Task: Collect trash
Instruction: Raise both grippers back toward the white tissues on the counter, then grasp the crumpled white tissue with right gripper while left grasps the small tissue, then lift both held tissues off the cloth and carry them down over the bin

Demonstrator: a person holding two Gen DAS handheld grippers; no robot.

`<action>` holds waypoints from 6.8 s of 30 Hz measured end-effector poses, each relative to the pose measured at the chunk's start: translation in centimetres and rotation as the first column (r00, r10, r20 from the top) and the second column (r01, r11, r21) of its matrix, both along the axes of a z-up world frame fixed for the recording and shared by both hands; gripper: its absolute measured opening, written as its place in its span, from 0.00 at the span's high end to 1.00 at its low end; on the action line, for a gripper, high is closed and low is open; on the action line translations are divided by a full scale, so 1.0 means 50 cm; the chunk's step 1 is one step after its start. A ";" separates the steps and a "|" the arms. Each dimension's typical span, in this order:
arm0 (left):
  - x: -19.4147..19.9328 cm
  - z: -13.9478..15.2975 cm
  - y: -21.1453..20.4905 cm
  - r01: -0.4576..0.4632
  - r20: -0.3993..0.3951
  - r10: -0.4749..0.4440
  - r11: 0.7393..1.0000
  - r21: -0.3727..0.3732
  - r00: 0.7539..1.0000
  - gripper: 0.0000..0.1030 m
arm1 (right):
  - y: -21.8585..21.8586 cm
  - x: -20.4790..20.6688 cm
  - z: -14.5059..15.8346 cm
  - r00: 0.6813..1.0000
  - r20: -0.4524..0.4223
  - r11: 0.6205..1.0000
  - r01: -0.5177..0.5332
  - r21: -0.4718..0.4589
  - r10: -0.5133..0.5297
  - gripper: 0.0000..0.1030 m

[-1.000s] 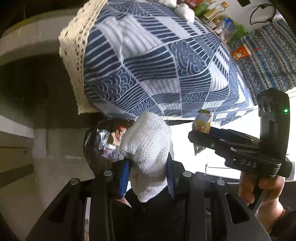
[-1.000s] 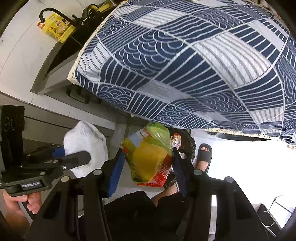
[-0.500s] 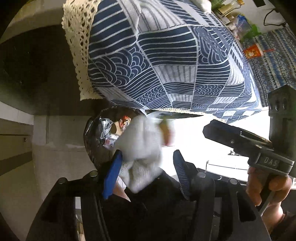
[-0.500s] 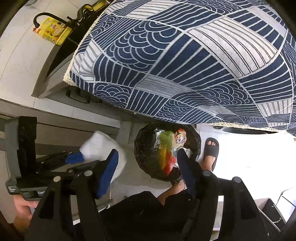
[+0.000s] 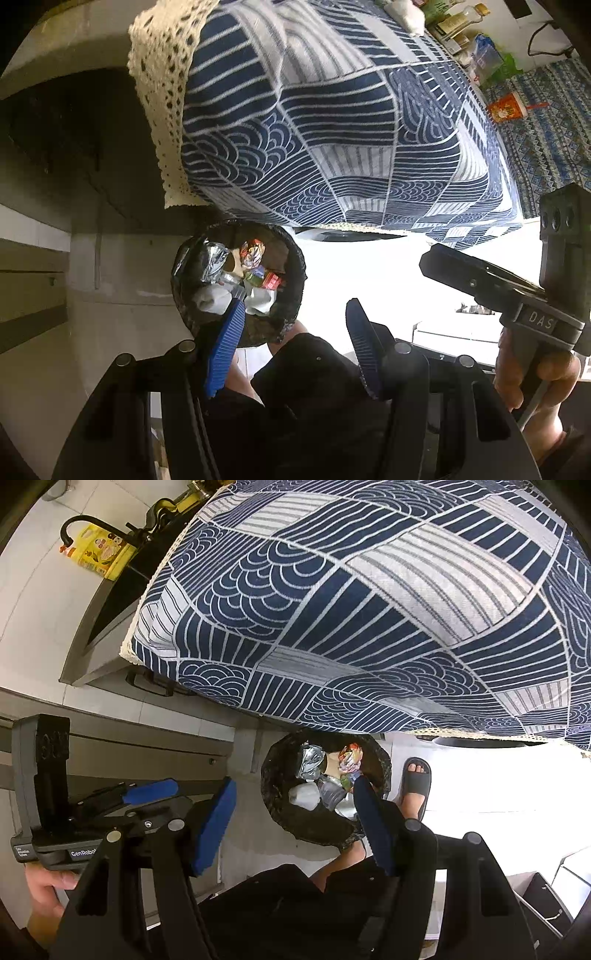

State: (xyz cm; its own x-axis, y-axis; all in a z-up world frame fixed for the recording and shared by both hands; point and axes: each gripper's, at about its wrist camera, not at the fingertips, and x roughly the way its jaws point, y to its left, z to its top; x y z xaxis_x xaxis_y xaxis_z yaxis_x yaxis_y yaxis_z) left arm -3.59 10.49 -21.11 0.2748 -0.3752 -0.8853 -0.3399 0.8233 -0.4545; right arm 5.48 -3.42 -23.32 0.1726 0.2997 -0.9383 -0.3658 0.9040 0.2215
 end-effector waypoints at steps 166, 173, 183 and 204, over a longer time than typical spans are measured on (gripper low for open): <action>0.798 0.173 0.057 -0.025 0.106 -0.014 0.932 0.361 0.994 0.50 | -0.263 0.564 0.307 0.942 0.265 0.977 -0.212 0.000 0.204 0.84; 0.754 0.201 0.030 -0.002 0.133 -0.048 0.937 0.349 0.990 0.50 | -0.245 0.537 0.315 0.939 0.273 0.977 -0.213 -0.015 0.209 0.84; 0.660 0.252 0.011 0.018 0.192 -0.085 0.944 0.330 0.978 0.50 | -0.216 0.460 0.324 0.937 0.292 0.981 -0.192 -0.032 0.193 0.84; 0.402 0.284 0.006 0.039 0.261 -0.117 0.958 0.283 0.958 0.50 | -0.127 0.250 0.283 0.941 0.292 0.985 -0.162 -0.062 0.173 0.84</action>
State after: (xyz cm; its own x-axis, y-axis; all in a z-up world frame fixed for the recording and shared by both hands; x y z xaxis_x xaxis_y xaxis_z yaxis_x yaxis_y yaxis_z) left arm 16.50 10.79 -6.93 0.4995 -0.1608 -0.8513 -0.1644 0.9472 -0.2753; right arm 17.97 -9.79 -9.15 0.3934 0.3149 -0.8638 -0.5562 0.8296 0.0491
